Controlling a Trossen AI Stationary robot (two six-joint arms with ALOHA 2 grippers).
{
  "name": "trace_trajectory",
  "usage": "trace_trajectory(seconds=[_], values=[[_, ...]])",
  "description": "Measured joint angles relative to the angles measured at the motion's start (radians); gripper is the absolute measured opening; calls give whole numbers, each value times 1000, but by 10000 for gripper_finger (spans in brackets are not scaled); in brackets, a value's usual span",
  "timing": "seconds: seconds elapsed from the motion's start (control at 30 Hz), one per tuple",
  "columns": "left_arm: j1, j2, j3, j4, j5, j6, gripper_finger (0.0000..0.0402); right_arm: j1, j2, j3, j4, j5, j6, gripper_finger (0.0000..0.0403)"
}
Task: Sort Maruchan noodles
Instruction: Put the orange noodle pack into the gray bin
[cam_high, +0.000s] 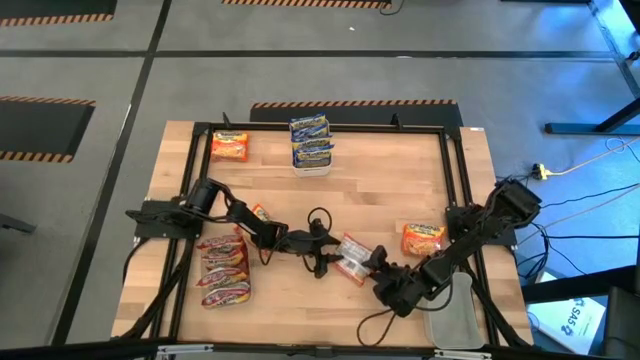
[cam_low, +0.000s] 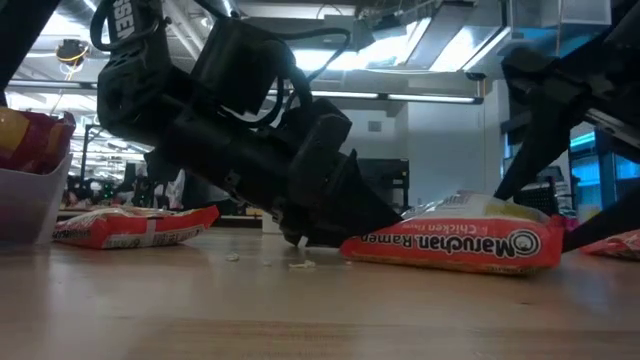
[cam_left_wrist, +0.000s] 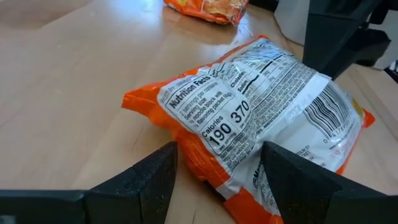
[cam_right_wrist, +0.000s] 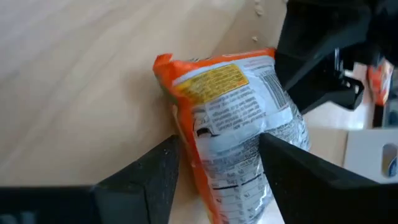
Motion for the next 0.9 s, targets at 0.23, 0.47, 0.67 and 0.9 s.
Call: trace_trajectory(seconds=[0.23,0.47,0.67,0.9], values=[[1,1,-1,1,3,-1,231,4,66,3,16,50,-26,218],[0,2,-2,10,4,1,231,0,111,3,68,184,-25,218],[0,3,-3,16,5,0,231,-8,113,15,106,190,-19,192],[-18,-40,-6,-1,7,17,231,6,118,57,100,227,15,50]])
